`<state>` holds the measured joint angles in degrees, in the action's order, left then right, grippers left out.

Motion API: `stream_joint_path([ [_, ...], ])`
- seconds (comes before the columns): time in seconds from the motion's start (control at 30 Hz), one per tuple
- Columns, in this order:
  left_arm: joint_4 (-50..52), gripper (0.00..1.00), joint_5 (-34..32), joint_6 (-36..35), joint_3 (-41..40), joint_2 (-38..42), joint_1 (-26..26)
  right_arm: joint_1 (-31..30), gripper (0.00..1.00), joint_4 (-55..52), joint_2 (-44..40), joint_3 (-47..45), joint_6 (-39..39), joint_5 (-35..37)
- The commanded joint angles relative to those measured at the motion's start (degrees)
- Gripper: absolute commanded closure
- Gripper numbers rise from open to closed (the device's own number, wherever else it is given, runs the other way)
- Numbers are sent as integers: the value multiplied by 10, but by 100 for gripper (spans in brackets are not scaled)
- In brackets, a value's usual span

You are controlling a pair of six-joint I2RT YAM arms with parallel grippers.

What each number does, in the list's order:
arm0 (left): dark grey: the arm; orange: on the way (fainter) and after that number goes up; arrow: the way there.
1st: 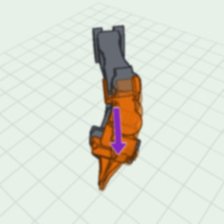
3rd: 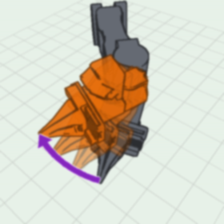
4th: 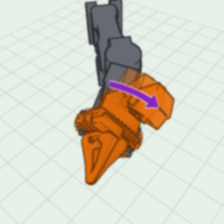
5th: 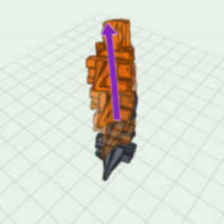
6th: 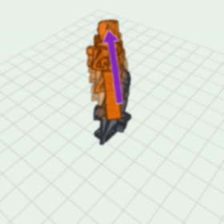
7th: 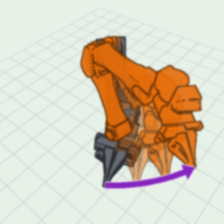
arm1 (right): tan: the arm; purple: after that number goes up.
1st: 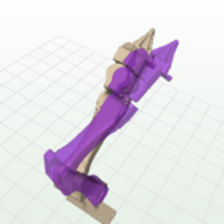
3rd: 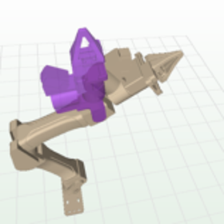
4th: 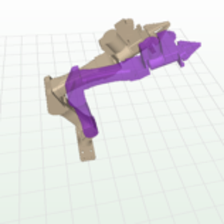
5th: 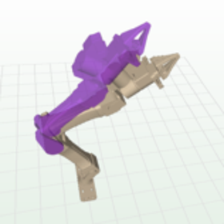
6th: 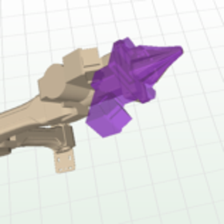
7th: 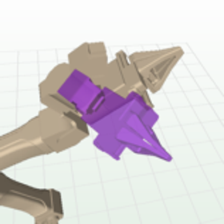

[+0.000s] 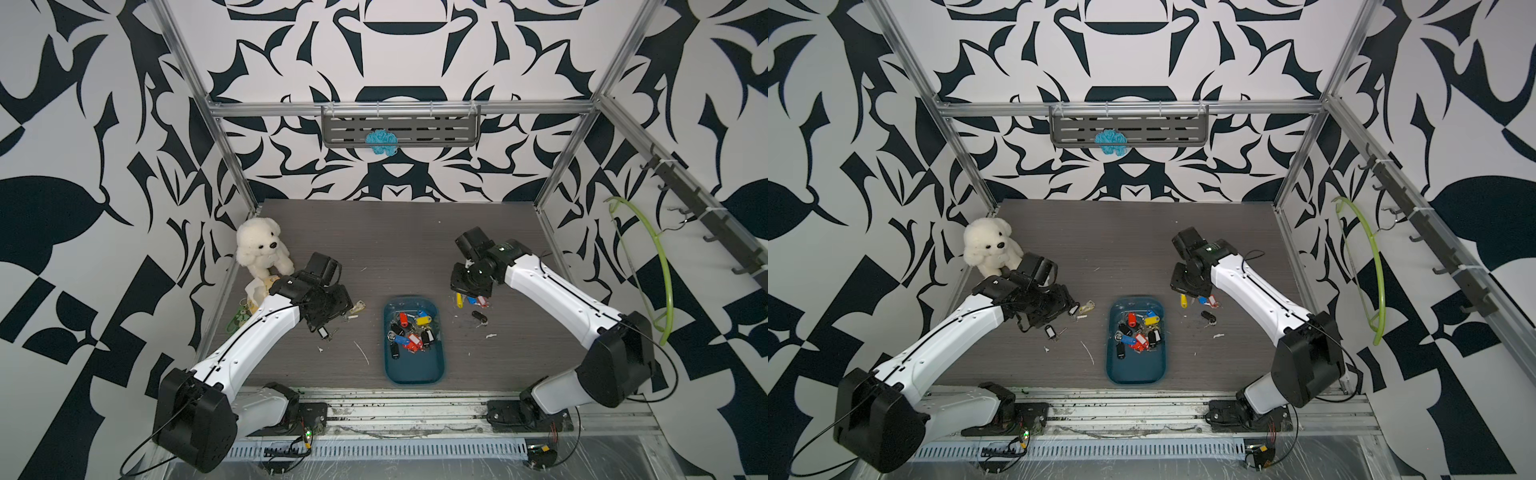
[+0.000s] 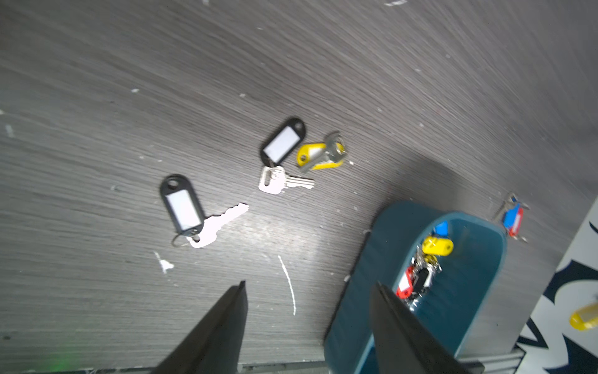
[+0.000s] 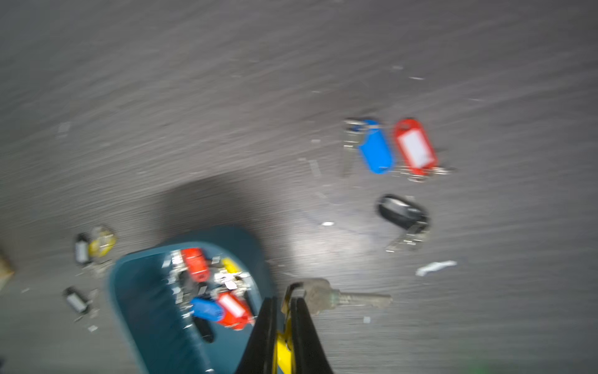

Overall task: Take the keys out of the storage box
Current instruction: Place the key at the center of the board.

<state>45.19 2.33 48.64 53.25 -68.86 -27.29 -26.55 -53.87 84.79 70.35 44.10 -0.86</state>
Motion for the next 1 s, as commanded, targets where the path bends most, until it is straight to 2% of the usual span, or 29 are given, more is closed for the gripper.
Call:
stream_joint_path([
  [0.0,1,33,-15,-11,30,-13,-30,16,95,-24,-11,-41,-38,-4],
  [0.3,-10,33,-22,1,55,-37,-70,21,94,38,36,-108,-32,-33],
  [0.4,-6,33,-24,-3,67,-37,-84,22,84,40,27,-110,-27,-32],
  [0.47,-2,33,-30,-10,78,-56,-98,21,75,31,11,-102,-27,-23],
  [0.57,-1,33,-39,-17,98,-72,-122,22,67,11,-11,-86,-31,-12],
  [0.73,14,33,-67,-35,160,-120,-179,23,66,-11,-55,-74,-37,3],
  [0.97,25,33,-74,-31,238,-209,-264,26,66,-10,-168,-106,-42,43],
])
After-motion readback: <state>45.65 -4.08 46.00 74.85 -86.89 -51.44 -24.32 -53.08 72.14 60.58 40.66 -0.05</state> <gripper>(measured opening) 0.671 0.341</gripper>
